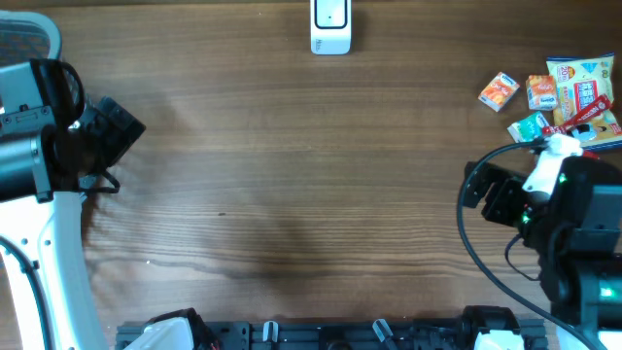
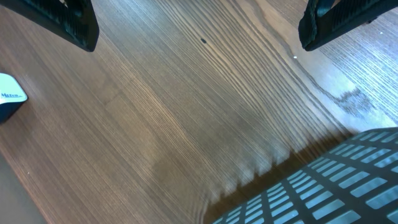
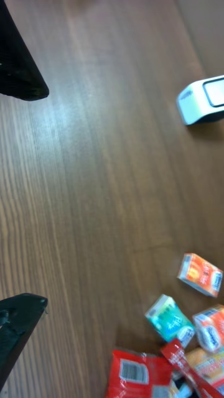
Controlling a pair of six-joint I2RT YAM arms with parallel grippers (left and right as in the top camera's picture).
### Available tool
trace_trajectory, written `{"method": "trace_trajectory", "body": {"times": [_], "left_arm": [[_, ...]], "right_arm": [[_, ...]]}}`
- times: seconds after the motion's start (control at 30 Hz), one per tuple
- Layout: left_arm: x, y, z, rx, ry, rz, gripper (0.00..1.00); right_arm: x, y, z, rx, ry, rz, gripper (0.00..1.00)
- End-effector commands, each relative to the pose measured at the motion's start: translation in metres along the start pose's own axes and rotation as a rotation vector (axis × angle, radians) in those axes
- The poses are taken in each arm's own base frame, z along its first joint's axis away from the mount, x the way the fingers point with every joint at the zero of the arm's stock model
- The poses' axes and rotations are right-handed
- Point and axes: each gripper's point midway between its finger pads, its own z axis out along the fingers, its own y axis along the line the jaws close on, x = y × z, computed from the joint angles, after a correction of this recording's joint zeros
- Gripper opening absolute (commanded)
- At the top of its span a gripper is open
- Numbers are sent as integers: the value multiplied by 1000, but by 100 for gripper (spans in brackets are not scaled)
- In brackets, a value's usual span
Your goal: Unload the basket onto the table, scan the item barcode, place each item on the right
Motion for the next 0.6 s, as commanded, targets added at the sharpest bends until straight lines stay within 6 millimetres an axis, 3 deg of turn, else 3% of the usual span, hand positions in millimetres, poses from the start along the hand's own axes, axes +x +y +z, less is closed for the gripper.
{"method": "trace_trajectory", "body": {"times": [0.0, 0.23, 0.57], "left_arm": [[-4, 3, -3, -9, -19, -20, 100], [-4, 3, -3, -9, -19, -20, 100], [-4, 3, -3, -9, -19, -20, 100]], "right_arm": [[15, 9, 16, -77, 19, -59, 100], [23, 31, 27, -271, -168, -107, 100], [51, 39, 30, -377, -422, -200, 100]]}}
